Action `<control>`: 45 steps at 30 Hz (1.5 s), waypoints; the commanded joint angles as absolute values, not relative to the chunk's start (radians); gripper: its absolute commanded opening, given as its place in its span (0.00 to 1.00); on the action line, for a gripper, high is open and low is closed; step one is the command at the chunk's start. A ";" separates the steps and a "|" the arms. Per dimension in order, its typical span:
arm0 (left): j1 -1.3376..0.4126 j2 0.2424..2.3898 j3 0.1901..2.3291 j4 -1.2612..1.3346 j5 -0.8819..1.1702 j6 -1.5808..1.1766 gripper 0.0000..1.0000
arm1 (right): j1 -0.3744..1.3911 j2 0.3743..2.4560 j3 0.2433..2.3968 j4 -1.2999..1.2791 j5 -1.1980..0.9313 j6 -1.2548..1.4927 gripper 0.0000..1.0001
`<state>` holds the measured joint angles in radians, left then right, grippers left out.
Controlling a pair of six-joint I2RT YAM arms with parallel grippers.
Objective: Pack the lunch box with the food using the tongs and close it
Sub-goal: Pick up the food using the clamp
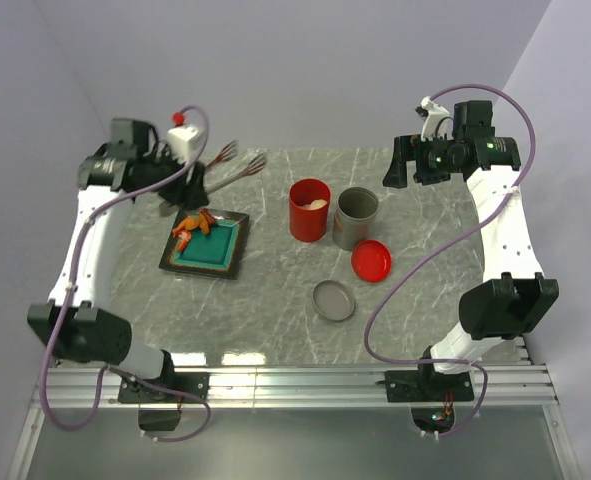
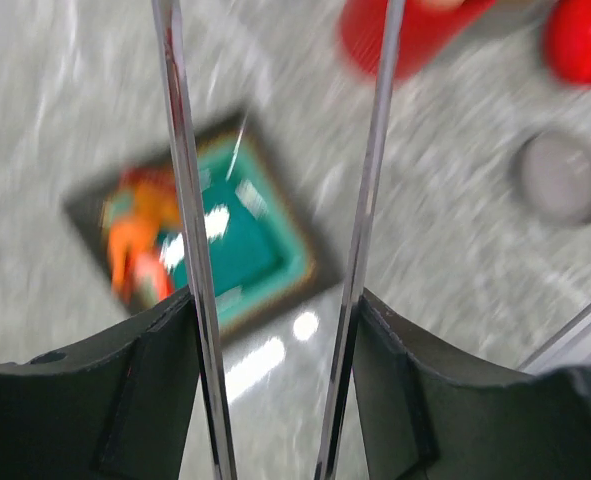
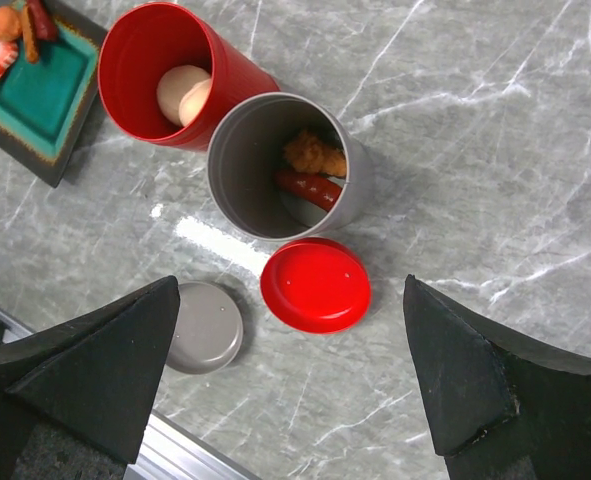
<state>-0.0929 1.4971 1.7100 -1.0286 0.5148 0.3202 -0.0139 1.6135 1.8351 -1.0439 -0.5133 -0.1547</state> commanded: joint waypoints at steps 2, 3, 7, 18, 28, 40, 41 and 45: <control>0.073 1.375 1.528 -1.075 0.514 0.457 0.61 | -0.020 1.606 1.870 -1.054 -0.546 -0.173 1.00; 0.101 1.344 1.475 -1.077 0.509 0.492 0.61 | -0.020 1.606 1.865 -1.052 -0.549 -0.173 1.00; 0.224 1.304 1.376 -1.095 0.492 0.577 0.61 | -0.020 1.614 1.864 -1.054 -0.557 -0.175 1.00; 0.307 1.344 1.241 -1.032 0.351 0.765 0.59 | -0.020 1.635 1.885 -1.072 -0.575 -0.175 1.00; 0.293 1.417 1.262 -0.937 0.259 0.908 0.56 | -0.020 1.663 1.902 -1.081 -0.584 -0.172 1.00; 0.212 1.486 1.279 -0.858 0.170 1.012 0.53 | -0.020 1.678 1.910 -1.086 -0.583 -0.172 1.00; 0.209 1.491 1.281 -0.854 0.161 1.011 0.53 | -0.020 1.678 1.908 -1.086 -0.581 -0.172 1.00; 0.190 1.532 1.293 -0.841 0.144 1.000 0.53 | -0.020 1.680 1.907 -1.088 -0.577 -0.175 1.00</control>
